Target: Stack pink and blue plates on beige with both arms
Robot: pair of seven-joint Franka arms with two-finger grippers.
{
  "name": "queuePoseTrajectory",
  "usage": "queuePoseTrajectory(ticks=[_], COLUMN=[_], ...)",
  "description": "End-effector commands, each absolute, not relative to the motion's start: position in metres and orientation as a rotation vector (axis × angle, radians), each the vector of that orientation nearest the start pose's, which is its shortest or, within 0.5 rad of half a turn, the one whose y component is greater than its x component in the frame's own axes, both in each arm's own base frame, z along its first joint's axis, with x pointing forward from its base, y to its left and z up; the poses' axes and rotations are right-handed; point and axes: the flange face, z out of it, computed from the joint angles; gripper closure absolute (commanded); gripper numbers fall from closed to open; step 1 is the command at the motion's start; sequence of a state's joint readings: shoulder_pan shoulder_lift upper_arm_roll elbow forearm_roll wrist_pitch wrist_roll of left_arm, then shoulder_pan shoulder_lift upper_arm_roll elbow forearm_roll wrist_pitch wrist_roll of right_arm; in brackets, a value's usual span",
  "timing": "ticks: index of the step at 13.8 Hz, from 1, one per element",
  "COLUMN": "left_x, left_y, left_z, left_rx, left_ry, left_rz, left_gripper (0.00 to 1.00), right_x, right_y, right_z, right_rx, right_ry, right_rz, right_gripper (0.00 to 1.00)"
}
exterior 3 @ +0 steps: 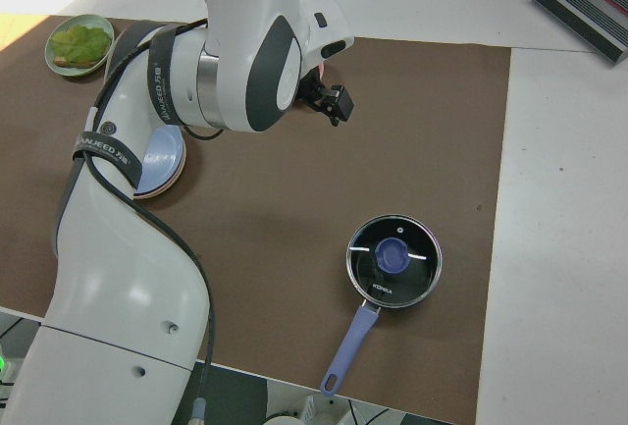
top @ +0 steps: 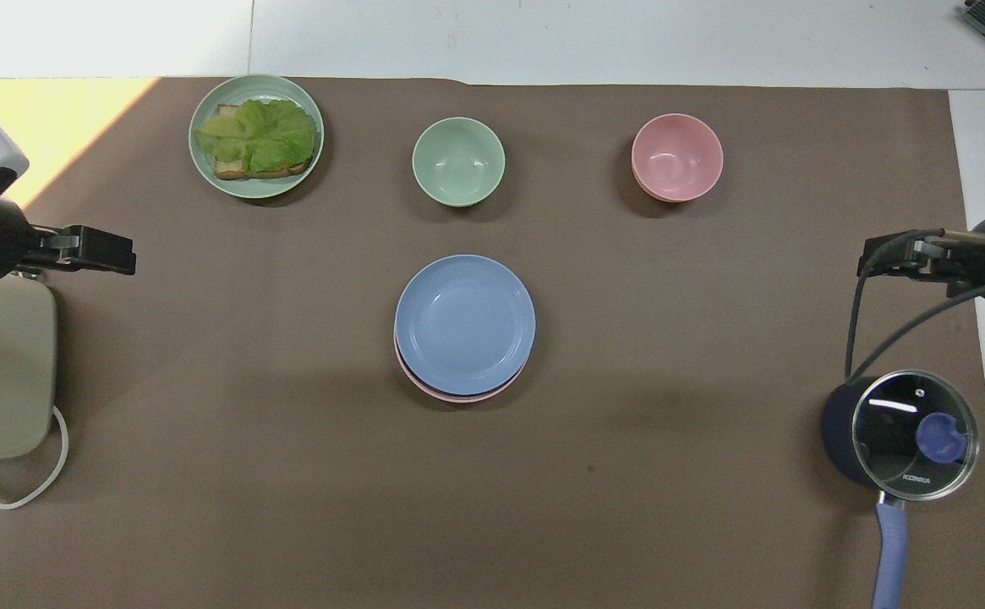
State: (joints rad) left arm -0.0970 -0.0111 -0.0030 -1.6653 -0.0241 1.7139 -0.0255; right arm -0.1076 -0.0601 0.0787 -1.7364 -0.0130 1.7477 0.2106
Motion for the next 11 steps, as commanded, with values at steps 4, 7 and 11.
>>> queuePoseTrajectory(ticks=[4,7,11], left_x=[0.558,0.558,0.558], left_y=[-0.055,-0.055,-0.056], left_z=[0.600,0.600,0.600], left_rx=[-3.152,-3.152,-3.152], left_ry=[0.122,0.122,0.124], left_rz=[-0.079,-0.079,-0.079], left_gripper=[0.00,0.00,0.00], right_x=[0.557,0.557,0.550], right_y=[-0.015,-0.006,-0.006], right_z=[0.654,0.656,0.649], right_rx=[-3.159,-3.159,-3.162], right_ry=[0.355,0.306,0.238], right_rz=[0.036,0.034,0.062], right_gripper=[0.00,0.00,0.00])
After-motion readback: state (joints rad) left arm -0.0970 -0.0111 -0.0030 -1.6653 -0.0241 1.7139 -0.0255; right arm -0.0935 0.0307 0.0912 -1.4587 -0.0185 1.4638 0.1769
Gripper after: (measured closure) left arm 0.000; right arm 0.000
